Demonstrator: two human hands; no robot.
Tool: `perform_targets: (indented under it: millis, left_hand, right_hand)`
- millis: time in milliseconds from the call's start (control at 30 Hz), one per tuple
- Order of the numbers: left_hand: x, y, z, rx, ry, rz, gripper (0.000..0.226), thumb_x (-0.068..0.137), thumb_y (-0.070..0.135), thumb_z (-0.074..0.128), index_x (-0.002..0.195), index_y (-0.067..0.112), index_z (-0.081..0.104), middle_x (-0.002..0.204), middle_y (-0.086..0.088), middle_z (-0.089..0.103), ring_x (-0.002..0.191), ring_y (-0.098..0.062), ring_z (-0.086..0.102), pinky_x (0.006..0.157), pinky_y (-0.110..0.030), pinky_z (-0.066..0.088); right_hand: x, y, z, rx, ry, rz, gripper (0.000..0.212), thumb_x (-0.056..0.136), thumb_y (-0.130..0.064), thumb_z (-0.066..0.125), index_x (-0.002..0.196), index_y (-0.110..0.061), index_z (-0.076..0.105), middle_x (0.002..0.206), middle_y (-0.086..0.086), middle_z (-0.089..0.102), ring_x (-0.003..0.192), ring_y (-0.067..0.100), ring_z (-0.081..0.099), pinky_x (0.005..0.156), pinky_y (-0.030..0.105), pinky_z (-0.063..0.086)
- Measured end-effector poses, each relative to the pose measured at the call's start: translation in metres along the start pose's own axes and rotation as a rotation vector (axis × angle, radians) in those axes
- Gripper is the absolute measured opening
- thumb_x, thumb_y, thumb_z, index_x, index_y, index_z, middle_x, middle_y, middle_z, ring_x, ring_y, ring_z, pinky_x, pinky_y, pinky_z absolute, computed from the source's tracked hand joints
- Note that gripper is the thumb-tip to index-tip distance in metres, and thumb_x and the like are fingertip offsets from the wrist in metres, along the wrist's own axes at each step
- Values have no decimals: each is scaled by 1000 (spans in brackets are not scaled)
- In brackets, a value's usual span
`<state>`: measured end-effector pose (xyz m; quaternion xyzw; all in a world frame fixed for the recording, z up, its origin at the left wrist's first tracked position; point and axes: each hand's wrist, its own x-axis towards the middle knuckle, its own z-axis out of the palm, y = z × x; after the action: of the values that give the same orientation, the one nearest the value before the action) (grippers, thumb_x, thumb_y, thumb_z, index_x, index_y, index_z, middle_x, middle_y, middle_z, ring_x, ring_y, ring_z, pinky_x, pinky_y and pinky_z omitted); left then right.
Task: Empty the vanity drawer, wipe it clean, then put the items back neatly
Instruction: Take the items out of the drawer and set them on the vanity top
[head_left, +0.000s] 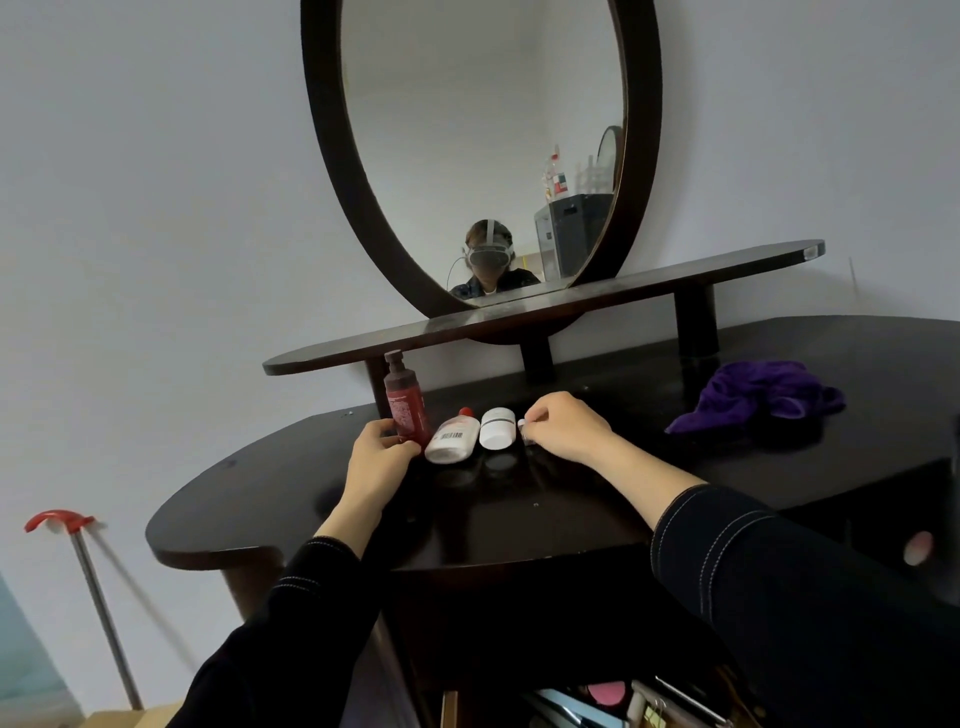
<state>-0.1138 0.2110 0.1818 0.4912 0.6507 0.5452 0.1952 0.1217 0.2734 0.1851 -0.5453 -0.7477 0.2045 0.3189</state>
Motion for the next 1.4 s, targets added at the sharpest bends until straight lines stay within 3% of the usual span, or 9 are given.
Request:
perform_targets:
  millis: [200, 367, 467, 567, 733, 833, 1000, 1167, 1400]
  left_hand:
    - [-7, 4, -2, 43, 18, -20, 51, 89, 11, 68, 136, 13, 49, 122, -9, 62, 88, -11, 60, 75, -25, 46]
    - [-39, 11, -6, 48, 67, 32, 52, 88, 29, 71, 133, 17, 50, 99, 8, 59, 81, -4, 59, 61, -18, 41]
    - [-73, 18, -8, 1, 79, 68, 36, 88, 27, 69, 121, 15, 59, 96, 1, 67, 81, -9, 68, 66, -21, 51]
    - [-123, 23, -3, -58, 27, 233, 23, 92, 18, 64, 115, 19, 62, 91, -2, 70, 86, -20, 71, 84, -40, 58]
    - [-224, -1, 29, -51, 4, 632, 22, 94, 14, 56, 112, 27, 63, 97, 5, 67, 95, -20, 66, 82, -23, 50]
    - [-260, -50, 64, -6, -147, 522, 29, 91, 8, 56, 112, 28, 62, 99, 9, 65, 94, -16, 65, 77, -24, 52]
    - [-270, -139, 119, 165, -378, 75, 24, 86, 1, 59, 102, 17, 66, 97, 6, 67, 87, -9, 66, 78, -41, 55]
    - [-253, -185, 132, 422, -479, -12, 33, 85, 20, 67, 117, 18, 60, 114, -2, 57, 105, -20, 59, 87, -40, 53]
    - [-252, -215, 141, 682, -612, -96, 61, 88, 54, 65, 137, 24, 44, 116, -1, 52, 96, -20, 63, 82, -35, 57]
  right_hand:
    - [-11, 3, -5, 63, 55, 36, 35, 94, -20, 56, 129, -22, 63, 125, 0, 66, 113, 22, 62, 92, 35, 51]
    - [-36, 10, -16, 46, 10, 27, 41, 93, -18, 59, 134, -17, 57, 129, 4, 62, 116, 23, 59, 91, 33, 48]
    - [-69, 10, -29, 113, -69, -38, 31, 91, -20, 64, 122, -19, 67, 119, -2, 66, 116, 19, 61, 100, 35, 48]
    - [-113, 13, -43, 194, -113, -166, 13, 92, -26, 66, 97, -32, 76, 102, -16, 72, 105, 5, 65, 96, 31, 50]
    - [-200, 43, -33, 199, 312, -458, 19, 94, -19, 58, 94, -32, 71, 95, -20, 69, 98, 3, 63, 85, 25, 49]
    - [-235, 87, -7, 123, 486, -615, 19, 94, -6, 54, 92, -13, 72, 93, -8, 65, 95, 12, 60, 84, 25, 47]
    - [-256, 177, 53, 14, 71, -294, 17, 100, -9, 53, 98, -15, 69, 99, -8, 60, 87, 5, 59, 74, 29, 54]
    - [-246, 226, 105, -148, -338, 4, 13, 102, -24, 57, 107, -27, 69, 111, -11, 62, 89, 2, 62, 76, 20, 55]
    - [-234, 242, 135, -48, -346, 225, 17, 100, -21, 59, 92, -34, 66, 86, -25, 60, 78, -9, 54, 60, 10, 39]
